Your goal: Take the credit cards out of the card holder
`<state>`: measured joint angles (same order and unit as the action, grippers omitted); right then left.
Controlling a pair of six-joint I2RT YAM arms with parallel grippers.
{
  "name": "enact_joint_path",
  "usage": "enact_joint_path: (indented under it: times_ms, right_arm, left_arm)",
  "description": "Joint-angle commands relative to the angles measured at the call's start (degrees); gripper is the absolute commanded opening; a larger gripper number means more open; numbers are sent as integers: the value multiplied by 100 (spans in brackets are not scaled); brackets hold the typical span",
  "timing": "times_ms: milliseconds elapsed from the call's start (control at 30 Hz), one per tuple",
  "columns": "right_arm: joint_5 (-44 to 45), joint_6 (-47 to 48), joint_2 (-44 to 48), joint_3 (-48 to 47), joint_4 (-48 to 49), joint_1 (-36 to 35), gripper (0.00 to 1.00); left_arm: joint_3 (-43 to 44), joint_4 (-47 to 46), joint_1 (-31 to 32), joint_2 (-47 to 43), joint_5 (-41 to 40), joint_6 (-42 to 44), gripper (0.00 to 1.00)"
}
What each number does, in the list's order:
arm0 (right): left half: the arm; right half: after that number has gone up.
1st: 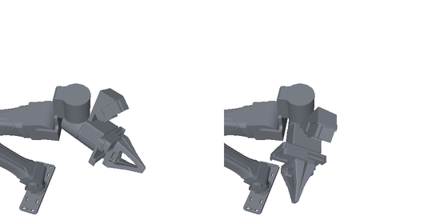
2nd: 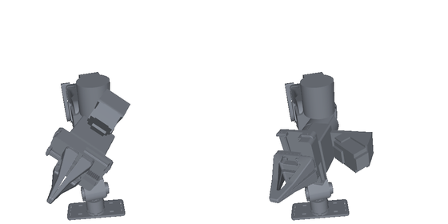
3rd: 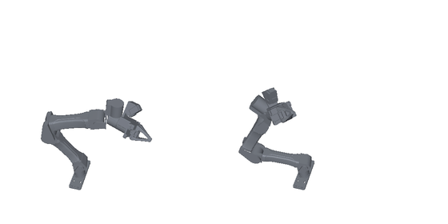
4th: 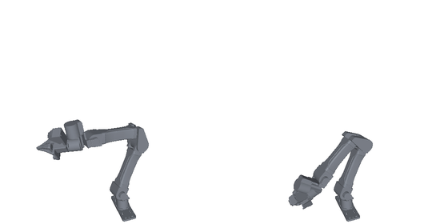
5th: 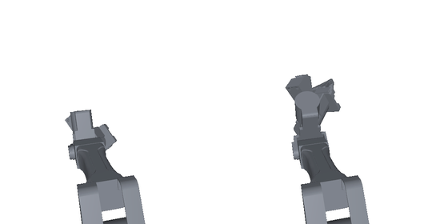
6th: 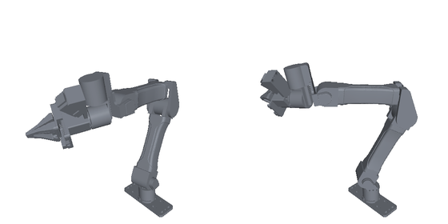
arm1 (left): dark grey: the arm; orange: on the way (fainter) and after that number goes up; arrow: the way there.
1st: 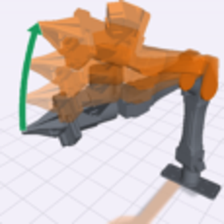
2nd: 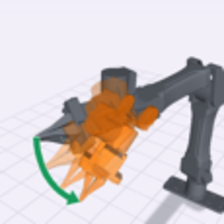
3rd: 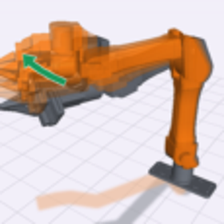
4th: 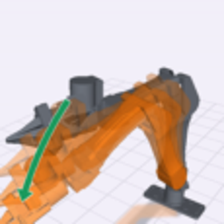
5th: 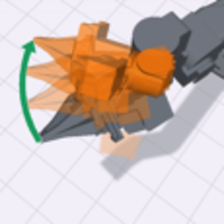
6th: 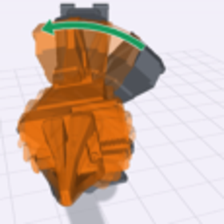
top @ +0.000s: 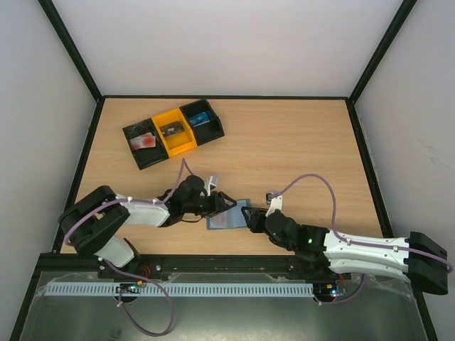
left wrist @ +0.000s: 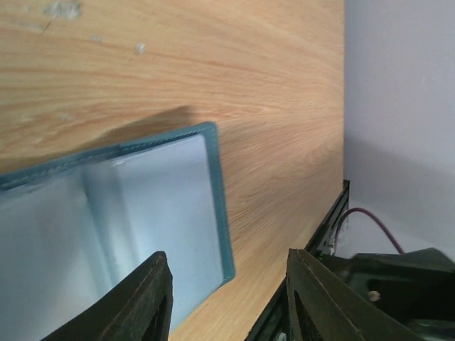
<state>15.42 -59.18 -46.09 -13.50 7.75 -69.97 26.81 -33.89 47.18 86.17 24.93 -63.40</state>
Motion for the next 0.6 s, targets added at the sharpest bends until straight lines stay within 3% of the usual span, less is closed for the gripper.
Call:
enact_joint_path:
  times_ms: [0, 233, 433, 567]
  right_arm:
    - [135, 8, 156, -78, -58, 20, 34]
    - [184, -8, 248, -28, -54, 19, 34]
    - [103, 3, 82, -31, -24, 19, 34]
    - [53, 15, -131, -30, 101, 19, 34]
  left_arm:
    - [84, -365, 150, 319, 88, -4, 47]
    - [245, -557, 277, 407, 184, -143, 48]
    - [500, 1231, 183, -258, -485, 429, 63]
    - [332, 1778, 128, -648, -715, 463, 69]
